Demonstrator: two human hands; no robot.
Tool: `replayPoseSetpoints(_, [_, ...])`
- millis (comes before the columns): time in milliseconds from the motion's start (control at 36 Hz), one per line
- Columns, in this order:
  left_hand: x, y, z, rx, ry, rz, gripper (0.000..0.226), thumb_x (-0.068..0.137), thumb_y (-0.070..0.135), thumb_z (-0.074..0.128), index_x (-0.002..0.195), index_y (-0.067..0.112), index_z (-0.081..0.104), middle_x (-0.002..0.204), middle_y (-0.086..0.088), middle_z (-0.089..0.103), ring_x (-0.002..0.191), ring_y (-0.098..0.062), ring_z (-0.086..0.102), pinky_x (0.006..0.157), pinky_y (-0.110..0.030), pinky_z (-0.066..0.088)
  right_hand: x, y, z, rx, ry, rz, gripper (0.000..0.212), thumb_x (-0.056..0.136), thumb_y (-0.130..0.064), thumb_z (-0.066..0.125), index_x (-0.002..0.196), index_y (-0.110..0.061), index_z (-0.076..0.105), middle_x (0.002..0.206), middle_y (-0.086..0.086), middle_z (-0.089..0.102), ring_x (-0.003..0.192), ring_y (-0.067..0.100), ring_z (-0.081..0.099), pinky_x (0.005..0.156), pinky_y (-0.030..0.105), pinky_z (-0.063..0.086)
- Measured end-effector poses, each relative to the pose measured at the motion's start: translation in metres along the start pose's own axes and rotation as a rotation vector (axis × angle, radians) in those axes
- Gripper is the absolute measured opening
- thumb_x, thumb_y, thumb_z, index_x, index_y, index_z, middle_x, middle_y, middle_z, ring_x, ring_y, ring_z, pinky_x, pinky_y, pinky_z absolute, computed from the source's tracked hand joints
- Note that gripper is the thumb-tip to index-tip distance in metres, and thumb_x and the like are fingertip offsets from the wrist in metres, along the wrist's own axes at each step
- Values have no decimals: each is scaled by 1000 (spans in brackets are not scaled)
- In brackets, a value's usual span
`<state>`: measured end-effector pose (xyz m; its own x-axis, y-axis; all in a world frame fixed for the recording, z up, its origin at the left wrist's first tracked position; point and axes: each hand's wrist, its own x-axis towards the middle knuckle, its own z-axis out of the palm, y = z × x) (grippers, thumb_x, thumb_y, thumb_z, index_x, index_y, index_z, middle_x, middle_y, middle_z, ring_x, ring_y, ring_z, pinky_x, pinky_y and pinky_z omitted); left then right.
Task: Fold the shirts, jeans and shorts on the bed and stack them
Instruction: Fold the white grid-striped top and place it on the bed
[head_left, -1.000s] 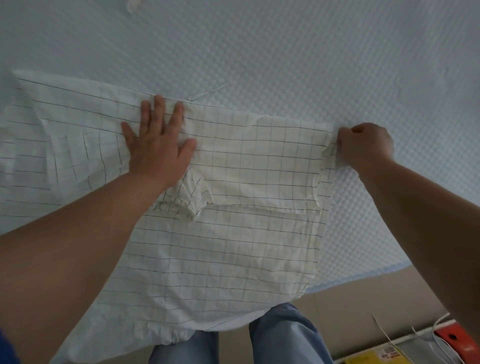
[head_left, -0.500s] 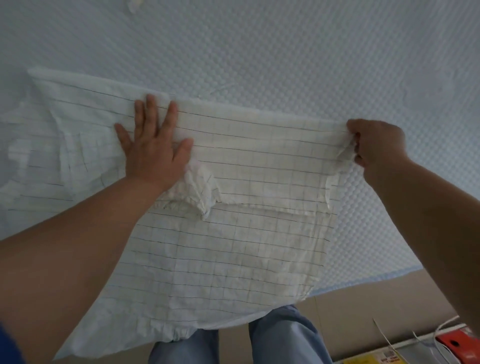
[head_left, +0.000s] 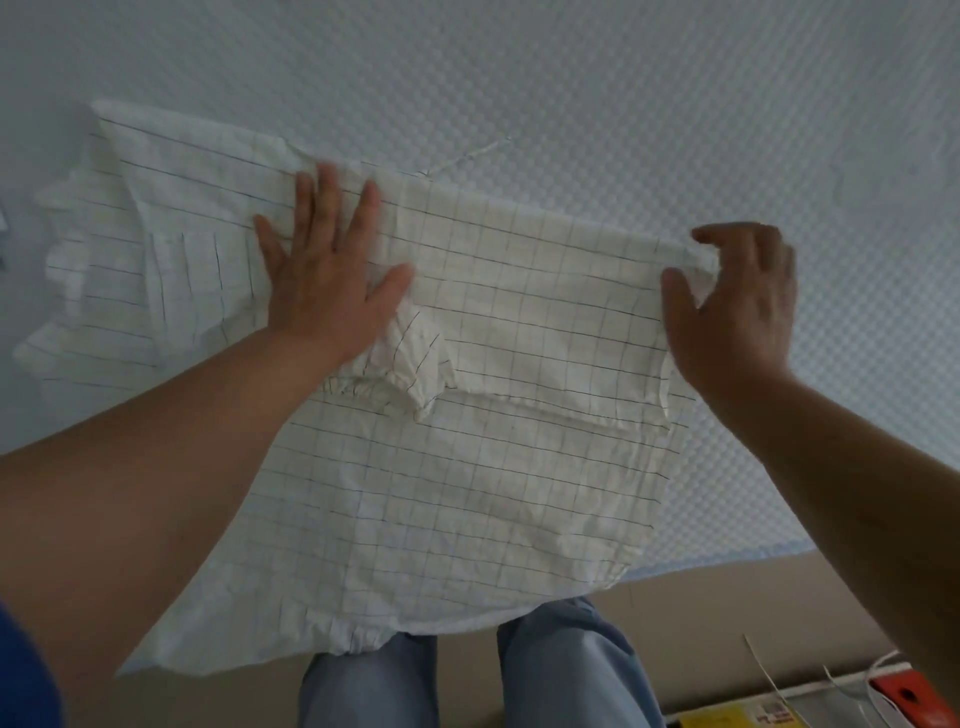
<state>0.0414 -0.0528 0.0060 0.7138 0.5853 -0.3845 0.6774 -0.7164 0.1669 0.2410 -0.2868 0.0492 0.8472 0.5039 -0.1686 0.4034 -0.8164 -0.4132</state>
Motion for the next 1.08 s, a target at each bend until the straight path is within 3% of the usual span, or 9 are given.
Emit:
replayPoseSetpoints(83, [-18,11,4,32,4,129,78,85,66,20,150,27,1,157,-10,-12,144,-24,-15,108,-52,-14,-21,-8,15,-174,-202,-344,52,93,-36,45,140,-14,38,151,9,31,142,25,17,113,40,11])
replayPoseSetpoints(167, [-33,6,13,80,-80,105,74,87,65,21,150,30,3,157,-7,-14,144,-23,-16,109,-51,-15,-33,9,27,-352,-426,-294,64,97,-51,25,151,-21,8,158,5,-5,142,16,-17,114,38,-12])
replayPoseSetpoints(222, [-35,-6,16,101,-107,70,74,86,64,20,150,32,0,157,-4,-16,144,-22,-16,110,-50,-14,-40,25,27,-422,-479,-200,72,93,-62,15,150,-25,-7,156,1,-18,139,13,-25,114,39,-16])
replayPoseSetpoints(361, [-28,-21,8,4,-140,121,72,90,58,30,150,28,4,158,0,-11,144,-17,-14,112,-45,-13,-49,29,20,-463,-496,-121,80,86,-69,8,149,-23,-11,155,0,-21,138,11,-28,113,39,-18])
replayPoseSetpoints(472, [-38,-24,-5,-139,-15,76,63,92,39,47,148,22,25,158,-7,12,146,-20,4,114,-44,-3,-64,-2,15,-385,-467,-144,77,88,-58,19,150,-14,7,158,6,-9,140,13,-22,115,40,-12])
replayPoseSetpoints(556, [-61,-44,-8,-88,58,-64,62,90,34,49,147,23,28,157,-9,16,145,-24,7,115,-46,0,-82,-33,21,-359,-494,-220,75,88,-55,22,150,-14,12,157,6,-3,142,17,-14,115,39,-9])
replayPoseSetpoints(694, [-111,-110,-1,-73,-44,-358,72,91,46,44,150,23,9,158,-11,-1,145,-27,-5,115,-46,2,-119,-73,41,-339,-599,-374,68,92,-54,21,146,-20,-3,153,-2,-9,141,14,-17,114,33,-10])
replayPoseSetpoints(833, [-128,-139,-4,-134,-84,-274,71,92,46,45,150,19,14,159,-10,0,145,-23,-3,116,-40,3,-138,-90,64,-460,-676,-319,71,94,-52,29,150,-24,-5,153,-2,-20,140,16,-23,113,36,-15])
replayPoseSetpoints(1083, [-138,-143,-29,-301,51,-227,53,90,28,52,140,16,41,153,-12,26,143,-26,16,113,-40,19,-170,-134,59,-364,-555,-126,67,91,-37,52,147,-16,23,156,6,17,145,21,5,115,39,3])
